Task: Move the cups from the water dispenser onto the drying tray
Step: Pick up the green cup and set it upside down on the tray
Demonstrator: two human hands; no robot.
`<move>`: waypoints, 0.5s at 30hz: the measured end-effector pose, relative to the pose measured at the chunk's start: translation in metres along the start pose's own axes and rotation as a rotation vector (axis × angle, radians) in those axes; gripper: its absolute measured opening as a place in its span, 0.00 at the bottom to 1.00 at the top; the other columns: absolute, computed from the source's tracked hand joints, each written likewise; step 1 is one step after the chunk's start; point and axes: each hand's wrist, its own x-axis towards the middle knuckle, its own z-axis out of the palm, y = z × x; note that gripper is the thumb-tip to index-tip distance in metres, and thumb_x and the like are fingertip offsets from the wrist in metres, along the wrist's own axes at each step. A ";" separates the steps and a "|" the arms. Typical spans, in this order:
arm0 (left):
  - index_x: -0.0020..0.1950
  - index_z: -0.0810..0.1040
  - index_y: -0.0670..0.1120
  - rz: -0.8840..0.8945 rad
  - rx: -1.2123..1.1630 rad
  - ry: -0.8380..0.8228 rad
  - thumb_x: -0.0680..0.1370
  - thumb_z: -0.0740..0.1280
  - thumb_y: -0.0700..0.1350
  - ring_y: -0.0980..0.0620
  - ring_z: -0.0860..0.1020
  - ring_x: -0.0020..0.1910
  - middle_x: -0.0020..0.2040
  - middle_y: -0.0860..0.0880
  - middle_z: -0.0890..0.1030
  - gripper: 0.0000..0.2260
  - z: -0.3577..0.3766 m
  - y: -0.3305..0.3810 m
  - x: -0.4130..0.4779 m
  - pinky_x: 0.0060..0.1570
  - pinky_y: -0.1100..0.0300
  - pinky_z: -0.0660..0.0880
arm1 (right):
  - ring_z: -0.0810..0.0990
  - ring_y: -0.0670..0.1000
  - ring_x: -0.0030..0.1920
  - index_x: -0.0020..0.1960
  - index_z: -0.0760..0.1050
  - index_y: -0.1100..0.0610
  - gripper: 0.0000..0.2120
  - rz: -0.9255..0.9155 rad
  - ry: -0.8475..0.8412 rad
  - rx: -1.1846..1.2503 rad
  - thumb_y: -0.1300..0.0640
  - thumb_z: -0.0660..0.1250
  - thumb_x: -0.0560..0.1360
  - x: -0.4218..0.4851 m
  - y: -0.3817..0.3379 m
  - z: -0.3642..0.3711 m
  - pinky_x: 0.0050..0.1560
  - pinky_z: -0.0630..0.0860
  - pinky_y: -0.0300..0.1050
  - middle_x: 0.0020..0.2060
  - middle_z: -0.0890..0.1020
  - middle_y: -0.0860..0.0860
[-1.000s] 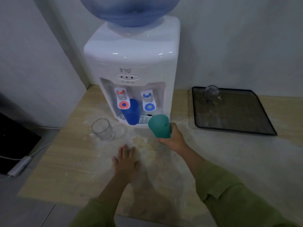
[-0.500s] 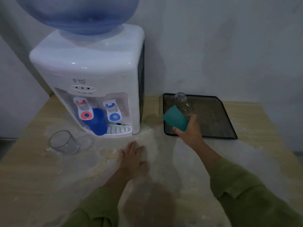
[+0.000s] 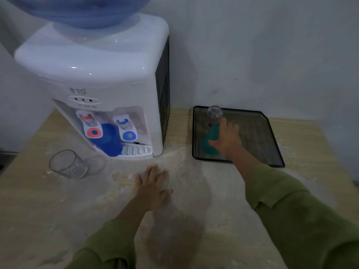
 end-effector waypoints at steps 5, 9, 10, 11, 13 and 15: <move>0.77 0.39 0.56 0.008 -0.007 0.009 0.75 0.45 0.68 0.44 0.33 0.76 0.78 0.45 0.35 0.34 0.008 -0.003 -0.003 0.73 0.36 0.36 | 0.67 0.63 0.63 0.66 0.61 0.58 0.32 0.039 -0.015 0.009 0.49 0.72 0.69 0.005 0.001 0.008 0.57 0.69 0.54 0.60 0.72 0.64; 0.76 0.37 0.57 0.019 0.003 0.070 0.62 0.29 0.72 0.45 0.33 0.76 0.78 0.45 0.35 0.44 0.011 -0.003 -0.006 0.72 0.39 0.33 | 0.68 0.63 0.62 0.69 0.60 0.56 0.35 0.053 0.000 0.048 0.48 0.72 0.69 0.004 0.003 0.013 0.58 0.68 0.54 0.60 0.72 0.65; 0.76 0.37 0.57 0.019 -0.002 0.083 0.62 0.29 0.72 0.45 0.32 0.76 0.78 0.45 0.35 0.43 0.012 -0.003 -0.006 0.72 0.39 0.33 | 0.68 0.64 0.63 0.70 0.59 0.56 0.35 0.056 0.000 0.053 0.48 0.72 0.69 0.003 0.003 0.014 0.59 0.68 0.54 0.61 0.72 0.65; 0.76 0.37 0.57 0.019 -0.008 0.092 0.63 0.29 0.71 0.46 0.31 0.75 0.78 0.46 0.35 0.43 0.013 -0.002 -0.007 0.72 0.39 0.33 | 0.67 0.64 0.64 0.71 0.57 0.56 0.36 0.058 -0.002 0.055 0.48 0.71 0.70 0.002 0.003 0.014 0.60 0.68 0.55 0.62 0.71 0.65; 0.76 0.38 0.57 0.024 -0.003 0.098 0.64 0.30 0.71 0.47 0.31 0.75 0.78 0.46 0.35 0.42 0.014 -0.003 -0.007 0.72 0.39 0.33 | 0.65 0.65 0.66 0.73 0.53 0.57 0.39 0.061 -0.008 0.056 0.49 0.71 0.71 -0.002 0.000 0.014 0.63 0.67 0.56 0.66 0.67 0.65; 0.77 0.38 0.57 0.032 -0.001 0.090 0.65 0.32 0.72 0.46 0.32 0.76 0.78 0.45 0.35 0.42 0.014 -0.004 -0.006 0.72 0.40 0.33 | 0.60 0.65 0.69 0.75 0.50 0.57 0.41 0.064 0.011 0.037 0.48 0.70 0.71 -0.008 -0.003 0.013 0.67 0.63 0.59 0.71 0.61 0.65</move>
